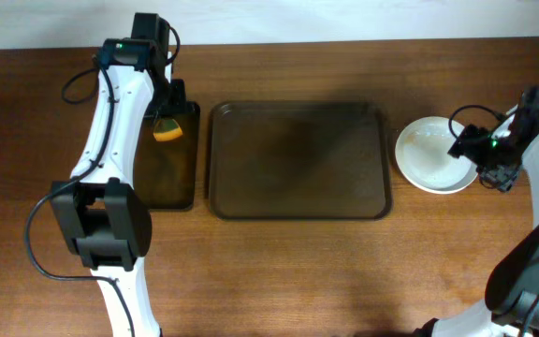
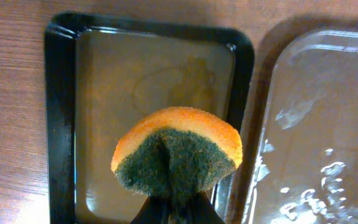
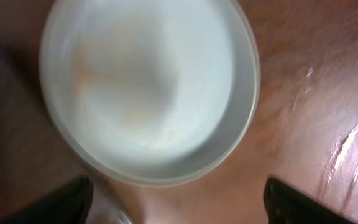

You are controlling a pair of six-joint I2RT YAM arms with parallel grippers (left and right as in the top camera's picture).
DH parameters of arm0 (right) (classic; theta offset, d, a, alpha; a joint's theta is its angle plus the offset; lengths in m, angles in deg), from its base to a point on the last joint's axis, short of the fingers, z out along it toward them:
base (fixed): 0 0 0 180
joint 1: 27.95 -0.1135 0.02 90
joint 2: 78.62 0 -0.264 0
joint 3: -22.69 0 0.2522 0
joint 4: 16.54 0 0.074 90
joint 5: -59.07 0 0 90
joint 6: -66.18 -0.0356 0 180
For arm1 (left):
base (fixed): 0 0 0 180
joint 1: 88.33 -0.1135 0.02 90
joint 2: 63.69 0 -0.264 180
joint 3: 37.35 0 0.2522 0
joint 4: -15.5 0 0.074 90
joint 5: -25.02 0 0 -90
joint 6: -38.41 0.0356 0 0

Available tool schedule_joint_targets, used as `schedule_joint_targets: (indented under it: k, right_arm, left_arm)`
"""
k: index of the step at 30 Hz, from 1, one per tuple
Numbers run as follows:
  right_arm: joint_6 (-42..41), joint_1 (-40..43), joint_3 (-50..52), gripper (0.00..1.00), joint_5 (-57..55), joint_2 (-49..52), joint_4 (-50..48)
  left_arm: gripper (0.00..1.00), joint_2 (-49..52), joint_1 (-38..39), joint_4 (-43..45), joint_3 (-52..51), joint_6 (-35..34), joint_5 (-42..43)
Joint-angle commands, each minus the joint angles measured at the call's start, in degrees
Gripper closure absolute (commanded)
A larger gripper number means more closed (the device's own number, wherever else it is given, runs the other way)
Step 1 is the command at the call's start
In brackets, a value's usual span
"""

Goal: Clean dirty plates on tray and stack at the side
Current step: 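Lift the last plate with the right gripper and stack it on the pile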

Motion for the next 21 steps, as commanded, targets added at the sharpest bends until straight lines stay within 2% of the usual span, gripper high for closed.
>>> schedule_joint_targets:
  k: [1, 4, 5, 6, 7, 8, 10, 12, 14, 17, 19, 21]
  right_arm:
    - [4.57, -5.07, -7.82, 0.11, 4.46, -1.38, 5.88]
    - [4.57, -11.91, -7.82, 0.1, 4.33, -1.36, 6.03]
    - [4.57, -13.27, -7.85, 0.11, 4.26, -1.36, 6.03]
    - [4.57, -14.21, -7.85, 0.1, 4.26, -1.36, 5.84]
    - [4.57, -14.51, -7.85, 0.11, 4.37, -1.38, 5.84]
    - [4.7, -14.51, -8.17, 0.1, 4.52, -1.53, 6.1]
    - [6.1, -14.51, -11.02, 0.1, 4.68, -3.06, 8.59]
    - [8.13, -14.51, -16.33, 0.1, 4.68, -6.93, 12.68]
    - [8.24, -14.51, -18.6, 0.1, 4.46, -11.58, 15.39]
    - [8.46, -14.51, -18.67, 0.09, 4.46, -21.92, 17.75]
    - [8.44, -14.51, -18.67, 0.05, 4.44, -28.13, 17.86]
    - [8.41, -14.51, -18.67, 0.02, 4.48, -35.93, 22.03]
  left_arm:
    - [1.0, 0.52, -0.44, 3.52, -6.45, 5.29, -0.44]
    - [1.0, 0.52, -2.93, 11.19, -16.85, 5.27, -0.2]
    - [0.9, 0.52, -3.28, 12.76, -18.82, 5.27, -0.17]
    - [0.46, 0.52, -3.26, 13.9, -20.28, 5.27, 0.0]
    - [0.23, 0.52, -3.26, 13.94, -20.26, 5.27, 0.22]
    - [0.09, 0.5, -3.26, 13.49, -19.41, 5.27, 0.5]
    - [0.05, -0.46, -3.26, 9.53, -13.77, 4.42, 3.15]
    - [0.0, -4.76, -3.26, 1.49, -1.53, 4.39, 3.5]
    - [0.0, -9.99, -3.26, -2.43, 6.25, 4.44, 3.45]
    - [0.0, -15.02, -3.26, -2.47, 6.6, 4.44, 3.45]
    - [0.0, -14.99, -3.26, -2.47, 6.58, 4.44, 3.48]
    - [0.0, -14.99, -3.26, -2.49, 6.58, 4.44, 3.45]
